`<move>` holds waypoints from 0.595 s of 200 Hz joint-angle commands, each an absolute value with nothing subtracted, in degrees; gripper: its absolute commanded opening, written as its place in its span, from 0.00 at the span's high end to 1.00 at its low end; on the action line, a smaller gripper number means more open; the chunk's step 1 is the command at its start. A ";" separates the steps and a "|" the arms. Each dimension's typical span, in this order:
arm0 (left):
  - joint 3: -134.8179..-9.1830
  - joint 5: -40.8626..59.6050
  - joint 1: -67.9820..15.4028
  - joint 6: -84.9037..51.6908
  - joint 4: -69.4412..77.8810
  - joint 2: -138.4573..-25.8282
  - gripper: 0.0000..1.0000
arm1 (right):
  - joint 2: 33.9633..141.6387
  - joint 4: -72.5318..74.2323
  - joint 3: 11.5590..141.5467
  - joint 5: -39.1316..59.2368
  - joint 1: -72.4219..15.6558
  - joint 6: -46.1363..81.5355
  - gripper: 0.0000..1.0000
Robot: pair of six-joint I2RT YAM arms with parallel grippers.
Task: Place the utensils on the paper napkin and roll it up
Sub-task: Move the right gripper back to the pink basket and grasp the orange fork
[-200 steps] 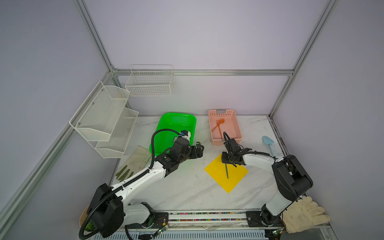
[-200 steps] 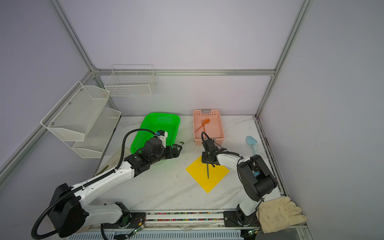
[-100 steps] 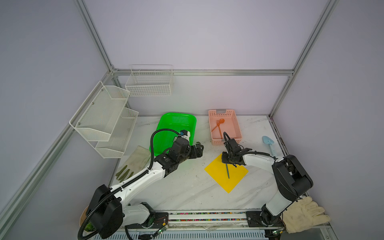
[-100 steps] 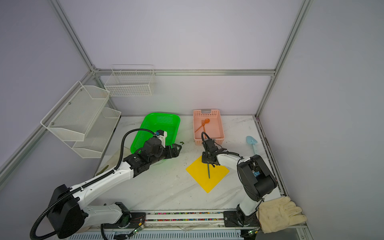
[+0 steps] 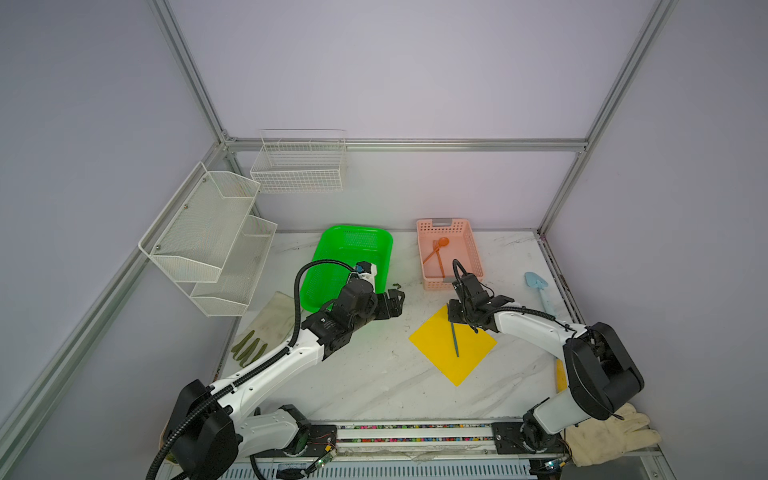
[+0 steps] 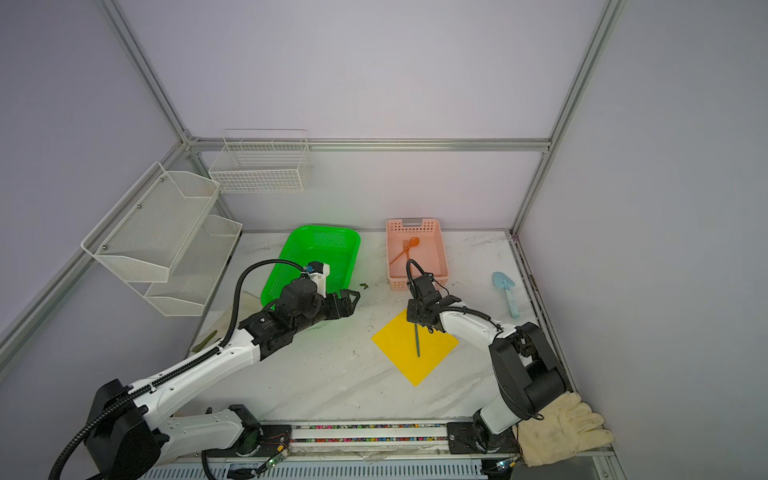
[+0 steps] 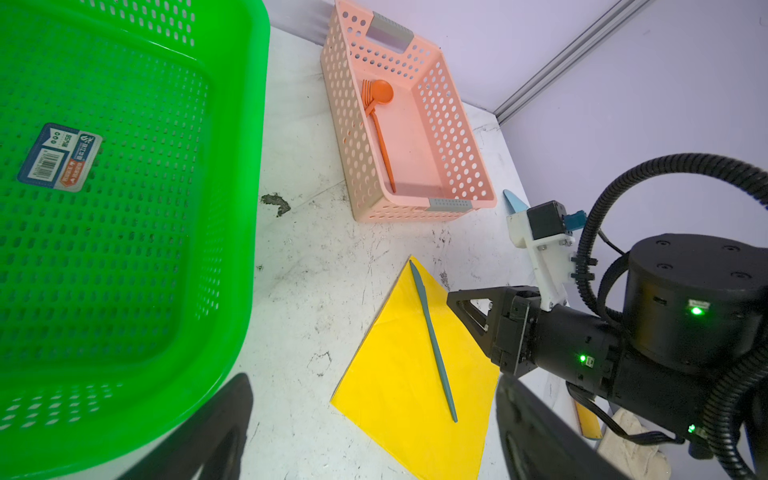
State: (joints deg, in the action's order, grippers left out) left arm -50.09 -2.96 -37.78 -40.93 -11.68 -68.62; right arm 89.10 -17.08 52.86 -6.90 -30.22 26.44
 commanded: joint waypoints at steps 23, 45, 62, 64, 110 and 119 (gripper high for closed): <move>-44.79 -1.85 -37.49 -40.25 -10.67 -62.98 0.10 | 94.64 -22.74 70.68 -9.55 -28.72 21.00 0.66; -43.13 -1.80 -37.53 -40.39 -11.27 -60.18 0.10 | 102.08 -24.71 81.92 -7.35 -26.08 18.52 0.66; -41.84 -2.17 -37.55 -40.43 -12.20 -57.97 0.10 | 109.06 -26.74 90.75 -5.22 -24.25 17.09 0.66; -41.73 -2.19 -37.60 -40.43 -12.32 -57.73 0.10 | 110.04 -26.97 91.68 -5.13 -24.06 16.95 0.66; -38.59 -3.58 -37.97 -40.21 -14.17 -53.49 0.10 | 130.54 -33.39 113.29 -2.37 -20.76 14.25 0.67; -38.34 -3.94 -38.04 -40.15 -14.62 -52.90 0.10 | 133.62 -34.03 116.19 -2.42 -20.33 14.07 0.67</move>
State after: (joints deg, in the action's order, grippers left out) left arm -41.19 -2.76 -37.85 -40.91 -13.87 -54.74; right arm 126.41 -26.85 109.56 -3.53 -21.32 16.21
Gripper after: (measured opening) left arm 0.900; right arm 0.328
